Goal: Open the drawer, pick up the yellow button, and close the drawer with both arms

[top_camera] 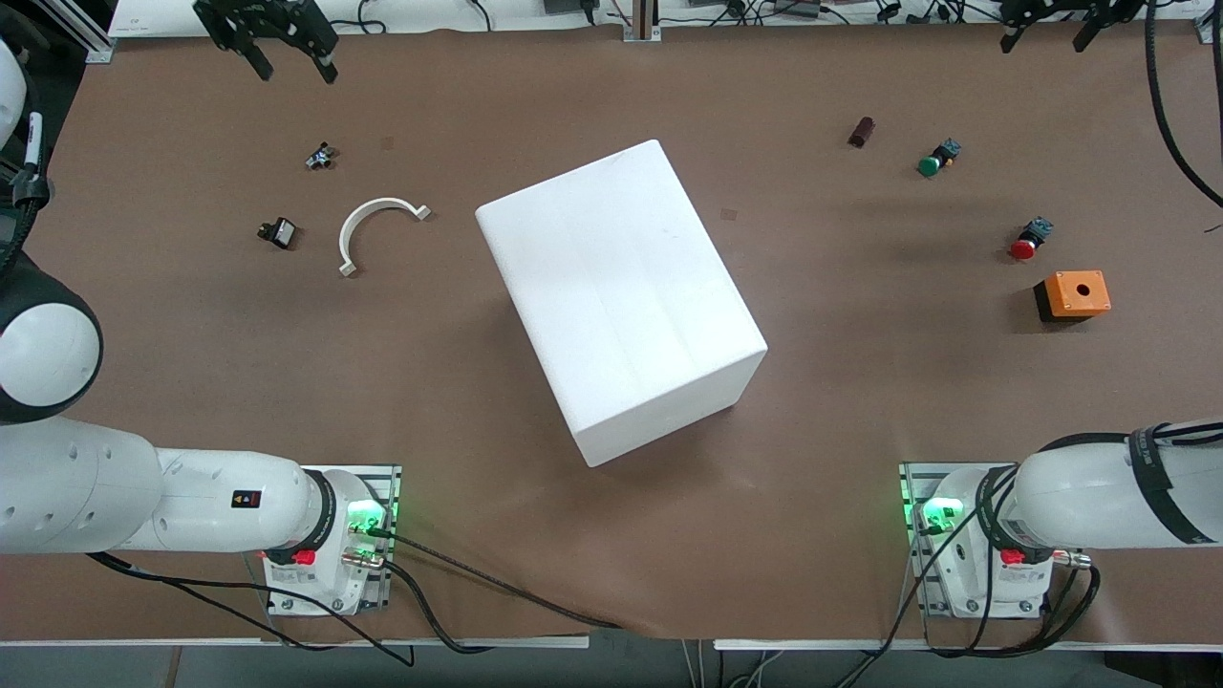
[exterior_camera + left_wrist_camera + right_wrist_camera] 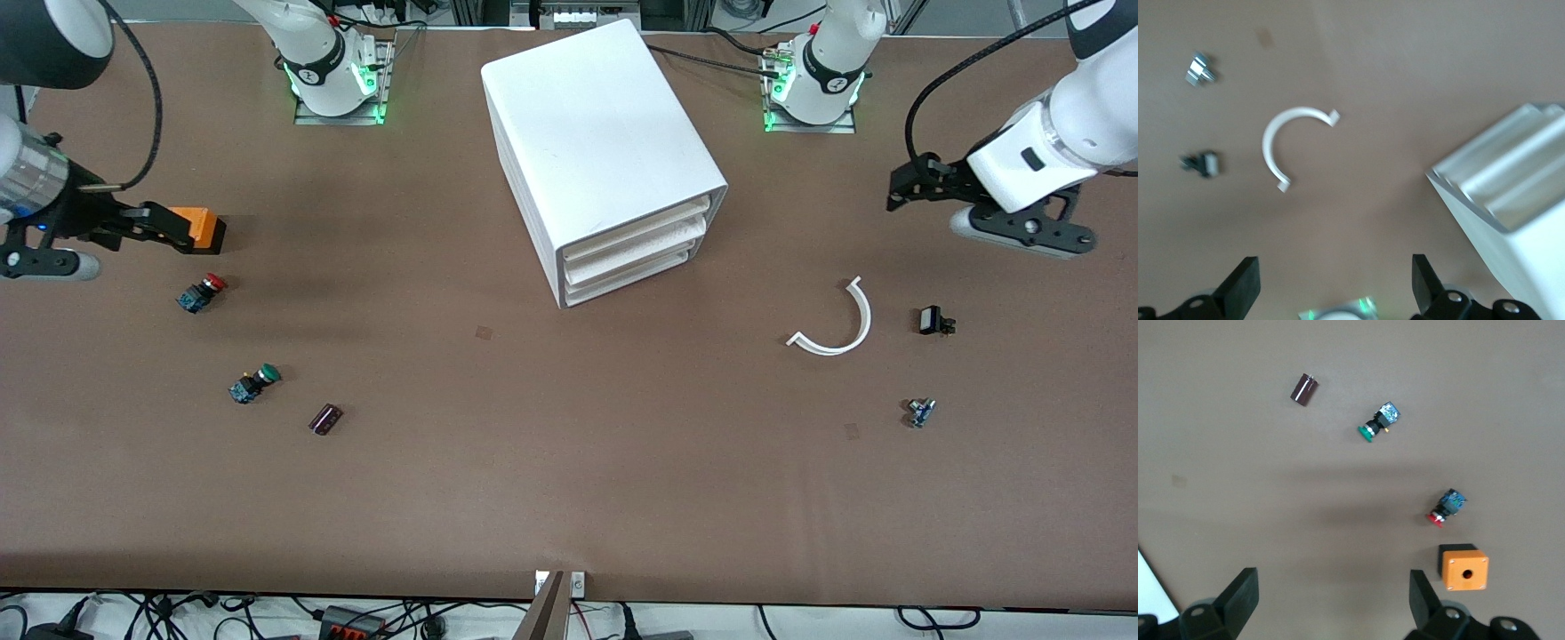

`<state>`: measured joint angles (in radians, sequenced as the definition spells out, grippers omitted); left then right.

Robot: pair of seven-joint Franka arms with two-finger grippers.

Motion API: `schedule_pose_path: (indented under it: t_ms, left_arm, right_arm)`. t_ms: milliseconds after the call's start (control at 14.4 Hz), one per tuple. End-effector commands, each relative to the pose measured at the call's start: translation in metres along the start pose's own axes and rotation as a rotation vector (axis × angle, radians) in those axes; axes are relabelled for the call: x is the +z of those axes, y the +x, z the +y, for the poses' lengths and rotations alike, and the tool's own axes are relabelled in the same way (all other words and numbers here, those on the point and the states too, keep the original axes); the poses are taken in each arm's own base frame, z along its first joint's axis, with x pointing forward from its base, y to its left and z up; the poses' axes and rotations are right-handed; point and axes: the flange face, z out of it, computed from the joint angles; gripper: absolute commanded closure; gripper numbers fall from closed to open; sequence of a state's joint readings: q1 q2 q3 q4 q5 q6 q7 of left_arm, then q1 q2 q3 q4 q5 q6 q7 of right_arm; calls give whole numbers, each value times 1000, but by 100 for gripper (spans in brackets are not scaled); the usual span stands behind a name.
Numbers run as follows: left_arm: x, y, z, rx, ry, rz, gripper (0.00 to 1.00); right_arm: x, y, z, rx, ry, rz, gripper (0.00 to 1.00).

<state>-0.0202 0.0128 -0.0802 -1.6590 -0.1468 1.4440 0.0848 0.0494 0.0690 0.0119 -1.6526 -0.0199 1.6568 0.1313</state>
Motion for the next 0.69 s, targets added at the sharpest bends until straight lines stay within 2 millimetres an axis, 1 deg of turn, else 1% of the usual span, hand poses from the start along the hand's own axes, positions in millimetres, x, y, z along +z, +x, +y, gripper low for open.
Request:
schedule_pose_path:
  t_ms: [0,69,139,278,347,417,486,625]
  left_arm:
    - [20,3,14,32,-144,-160,0]
    - [29,5,19,42,-200,-202,0]
    - [33,9,25,52,-249,-213,0]
    - [51,25,31,83,-399,-233,0]
    - [64,37,31,96,-501,-241,0]
    - [77,49,34,112,-587,-241,0]
    - [88,57,40,124,-640,-233,0]
    - [112,72,50,146,-705,-170,0]
  right_arm:
    - [3,7,-36,97,-3,4,0]
    - [5,8,-49,126,-4,3,0]
    - [9,9,-62,167,-8,-3,0]
    - [15,9,-79,250,-11,-10,0]
    - [17,10,-89,281,-11,-11,0]
    - [19,11,-94,309,-14,-12,0]
    - [15,11,-98,332,-10,-6,0]
    - [15,11,-102,363,-9,-6,0]
